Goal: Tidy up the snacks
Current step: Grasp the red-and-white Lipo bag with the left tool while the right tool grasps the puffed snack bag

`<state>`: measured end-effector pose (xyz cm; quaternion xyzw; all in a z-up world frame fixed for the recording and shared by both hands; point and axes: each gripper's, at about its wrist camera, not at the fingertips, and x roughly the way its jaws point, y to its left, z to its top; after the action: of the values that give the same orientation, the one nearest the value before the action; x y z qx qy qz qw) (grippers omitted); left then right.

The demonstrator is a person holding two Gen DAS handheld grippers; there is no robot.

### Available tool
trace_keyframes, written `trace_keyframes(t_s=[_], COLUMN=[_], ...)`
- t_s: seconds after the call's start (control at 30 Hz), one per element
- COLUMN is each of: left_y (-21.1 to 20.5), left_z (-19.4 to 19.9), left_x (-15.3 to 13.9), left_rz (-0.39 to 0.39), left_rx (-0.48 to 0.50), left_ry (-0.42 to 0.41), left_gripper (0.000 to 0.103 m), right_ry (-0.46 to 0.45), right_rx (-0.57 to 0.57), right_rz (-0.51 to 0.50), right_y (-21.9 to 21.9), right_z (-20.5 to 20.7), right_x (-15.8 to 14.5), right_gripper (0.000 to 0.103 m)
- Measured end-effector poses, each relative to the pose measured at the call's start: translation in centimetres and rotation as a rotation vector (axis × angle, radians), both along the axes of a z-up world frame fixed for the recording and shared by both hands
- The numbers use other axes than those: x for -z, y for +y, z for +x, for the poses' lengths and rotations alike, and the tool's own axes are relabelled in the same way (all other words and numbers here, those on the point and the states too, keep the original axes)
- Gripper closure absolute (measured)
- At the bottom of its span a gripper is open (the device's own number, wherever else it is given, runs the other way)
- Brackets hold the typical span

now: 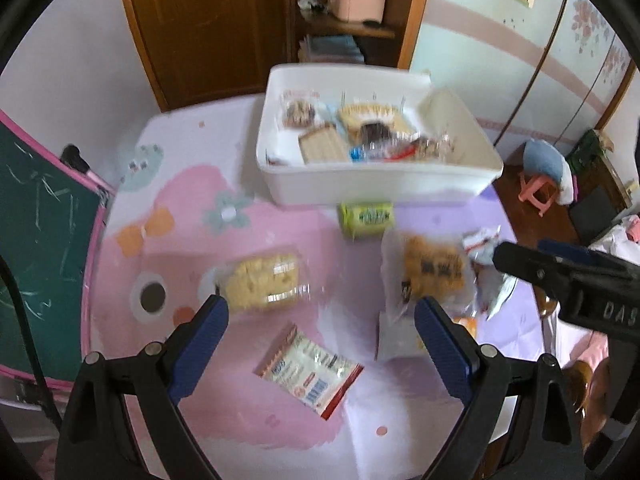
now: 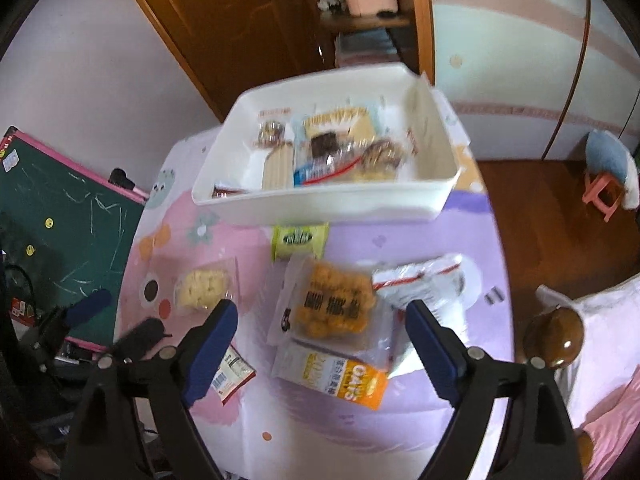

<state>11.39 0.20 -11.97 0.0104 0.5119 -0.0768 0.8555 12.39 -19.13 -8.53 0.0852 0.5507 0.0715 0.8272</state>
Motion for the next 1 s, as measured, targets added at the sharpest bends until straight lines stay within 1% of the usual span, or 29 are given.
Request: trace_keyframes(t_s=[0.17,0.4,0.5,0.67,0.73,0.9,1.0], left_y=[0.5,1.2,1.5,1.6,1.7,1.5,1.5], left_z=[-0.6,-1.1,-1.2,-1.0,-1.0,-0.8,-0.7], left_x=[3.8,9.0,10.5,12.1,12.6,13.4,13.8], left_rz=[0.002,-0.002,-0.002,0.007,0.004,0.013,0.012], left_rx=[0.023,0.035,0.045,0.064,0.072,0.095,0.104], left_ry=[0.063,0.166,0.191,0.23,0.243,0.26,0.266], left_gripper=[0.009,0.009,0.009,0.009,0.009,0.009,0.009], right_ry=[0.041,0.084,0.109,0.155,0.155,0.182,0.196], right_rx=[0.015,0.04,0.07,0.109,0.116,0.135,0.129], right_rz=[0.031,-0.012,-0.039,-0.065,-0.091,-0.12,-0.163], right_y=[1.0,2.3,2.4,2.5,2.7,2.8,3.3], right_z=[0.3,1.5,2.1,2.9,3.1,4.0,4.5], right_x=[2.8,5.9,7.2,9.4,9.8,11.0,11.8], right_gripper=[0.007,0.006,0.005,0.004,0.001,0.0,0.0])
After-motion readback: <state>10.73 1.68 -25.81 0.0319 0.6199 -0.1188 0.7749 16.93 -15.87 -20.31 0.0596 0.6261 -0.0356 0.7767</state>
